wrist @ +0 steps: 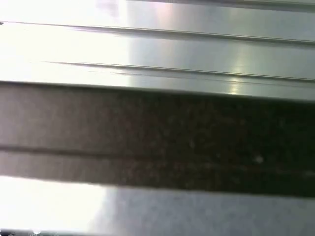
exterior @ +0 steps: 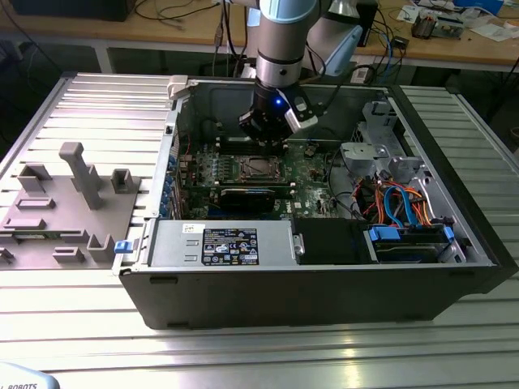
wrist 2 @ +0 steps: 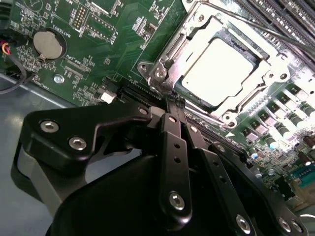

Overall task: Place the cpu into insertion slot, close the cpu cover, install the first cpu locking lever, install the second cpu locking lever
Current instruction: 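Install the first cpu locking lever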

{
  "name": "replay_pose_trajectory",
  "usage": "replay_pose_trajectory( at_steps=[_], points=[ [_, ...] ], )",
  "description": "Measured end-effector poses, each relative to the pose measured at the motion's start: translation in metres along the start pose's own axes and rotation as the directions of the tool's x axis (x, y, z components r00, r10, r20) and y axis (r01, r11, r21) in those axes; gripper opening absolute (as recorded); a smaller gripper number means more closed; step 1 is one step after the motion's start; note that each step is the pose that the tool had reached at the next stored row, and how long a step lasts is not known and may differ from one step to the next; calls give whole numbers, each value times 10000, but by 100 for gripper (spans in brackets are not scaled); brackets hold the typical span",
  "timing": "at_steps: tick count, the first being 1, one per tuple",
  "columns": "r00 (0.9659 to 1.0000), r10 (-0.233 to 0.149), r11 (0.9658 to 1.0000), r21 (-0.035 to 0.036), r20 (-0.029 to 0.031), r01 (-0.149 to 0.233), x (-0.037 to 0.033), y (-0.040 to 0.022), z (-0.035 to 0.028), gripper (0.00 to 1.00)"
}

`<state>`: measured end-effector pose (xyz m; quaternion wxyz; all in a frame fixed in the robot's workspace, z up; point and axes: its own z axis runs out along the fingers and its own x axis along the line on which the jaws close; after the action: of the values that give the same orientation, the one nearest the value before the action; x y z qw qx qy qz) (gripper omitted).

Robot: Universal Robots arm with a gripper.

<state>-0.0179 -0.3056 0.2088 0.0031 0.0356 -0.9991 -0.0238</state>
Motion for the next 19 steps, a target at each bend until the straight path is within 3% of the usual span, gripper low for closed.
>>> replay_pose_trajectory(
  at_steps=[5,10,19],
  points=[
    [10000,1,10000,3,-2,-1,9,-116,-6,11],
    [10000,3,10000,2,-1,-3,21,-299,-15,11],
    [10000,3,10000,2,-2,-3,30,-409,-63,11]
  ],
)
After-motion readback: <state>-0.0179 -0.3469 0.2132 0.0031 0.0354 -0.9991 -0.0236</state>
